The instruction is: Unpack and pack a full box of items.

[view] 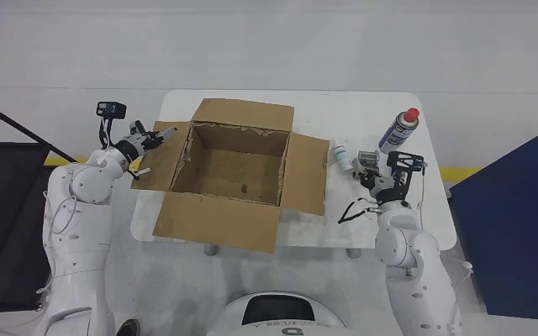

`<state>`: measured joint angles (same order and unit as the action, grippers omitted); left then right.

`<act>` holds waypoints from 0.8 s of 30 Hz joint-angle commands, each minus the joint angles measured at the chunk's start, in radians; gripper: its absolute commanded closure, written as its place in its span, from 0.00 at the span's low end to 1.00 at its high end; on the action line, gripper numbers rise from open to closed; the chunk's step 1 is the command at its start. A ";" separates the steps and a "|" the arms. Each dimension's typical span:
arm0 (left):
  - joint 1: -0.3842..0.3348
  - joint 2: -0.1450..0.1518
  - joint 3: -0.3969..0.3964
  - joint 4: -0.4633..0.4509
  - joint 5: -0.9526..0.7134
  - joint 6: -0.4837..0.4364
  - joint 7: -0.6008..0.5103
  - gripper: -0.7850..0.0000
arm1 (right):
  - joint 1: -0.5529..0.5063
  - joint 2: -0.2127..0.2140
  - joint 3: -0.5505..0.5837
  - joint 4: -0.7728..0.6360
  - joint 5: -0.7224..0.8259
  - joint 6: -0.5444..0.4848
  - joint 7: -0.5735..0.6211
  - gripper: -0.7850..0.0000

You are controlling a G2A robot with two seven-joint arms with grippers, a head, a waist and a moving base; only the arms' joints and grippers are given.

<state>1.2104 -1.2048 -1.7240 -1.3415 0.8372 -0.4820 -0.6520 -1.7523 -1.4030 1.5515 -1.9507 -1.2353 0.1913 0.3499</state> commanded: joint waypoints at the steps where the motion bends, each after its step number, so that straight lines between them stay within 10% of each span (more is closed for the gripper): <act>1: 0.000 0.000 0.000 0.000 0.000 0.000 0.000 0.00 | 0.030 0.001 -0.002 0.032 -0.004 0.009 0.035 0.00; 24: 0.000 0.000 0.000 0.000 0.000 0.000 0.000 0.00 | 0.328 -0.012 -0.108 0.404 -0.186 0.200 0.262 0.00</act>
<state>1.2104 -1.2048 -1.7240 -1.3415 0.8372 -0.4820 -0.6520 -1.4279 -1.4148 1.4428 -1.5527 -1.4215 0.3914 0.6094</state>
